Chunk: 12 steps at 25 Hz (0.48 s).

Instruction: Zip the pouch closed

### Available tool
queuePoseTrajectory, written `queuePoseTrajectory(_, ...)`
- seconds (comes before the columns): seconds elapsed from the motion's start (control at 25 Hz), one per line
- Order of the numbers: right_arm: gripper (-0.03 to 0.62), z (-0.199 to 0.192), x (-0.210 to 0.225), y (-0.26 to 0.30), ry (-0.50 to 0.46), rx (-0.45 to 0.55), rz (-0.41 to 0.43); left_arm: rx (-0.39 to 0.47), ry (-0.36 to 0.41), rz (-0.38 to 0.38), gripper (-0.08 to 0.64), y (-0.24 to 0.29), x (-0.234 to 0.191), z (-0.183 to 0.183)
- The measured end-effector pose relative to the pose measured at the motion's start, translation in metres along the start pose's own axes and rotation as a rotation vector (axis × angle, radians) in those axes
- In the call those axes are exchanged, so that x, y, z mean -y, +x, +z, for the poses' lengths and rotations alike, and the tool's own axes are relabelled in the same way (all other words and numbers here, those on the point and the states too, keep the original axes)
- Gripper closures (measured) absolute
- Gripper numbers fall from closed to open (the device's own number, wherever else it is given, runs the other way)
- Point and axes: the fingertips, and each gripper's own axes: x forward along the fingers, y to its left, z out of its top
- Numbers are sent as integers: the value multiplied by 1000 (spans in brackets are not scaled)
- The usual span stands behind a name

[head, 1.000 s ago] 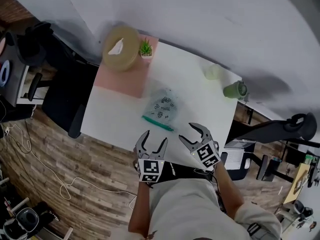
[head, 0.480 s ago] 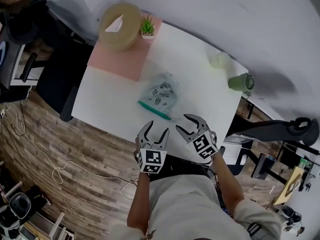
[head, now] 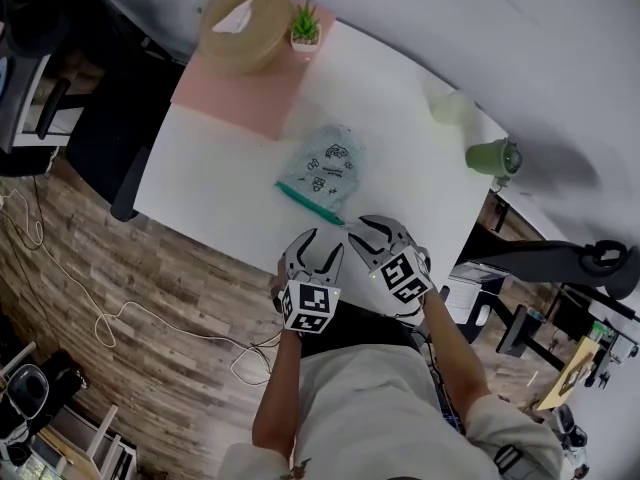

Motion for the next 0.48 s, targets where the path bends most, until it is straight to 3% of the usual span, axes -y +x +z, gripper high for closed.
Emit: queuePoseTrajectory(0.48, 560, -8, -3, 18, 2, -7, 62, -39, 23, -25, 348, 19, 11, -6)
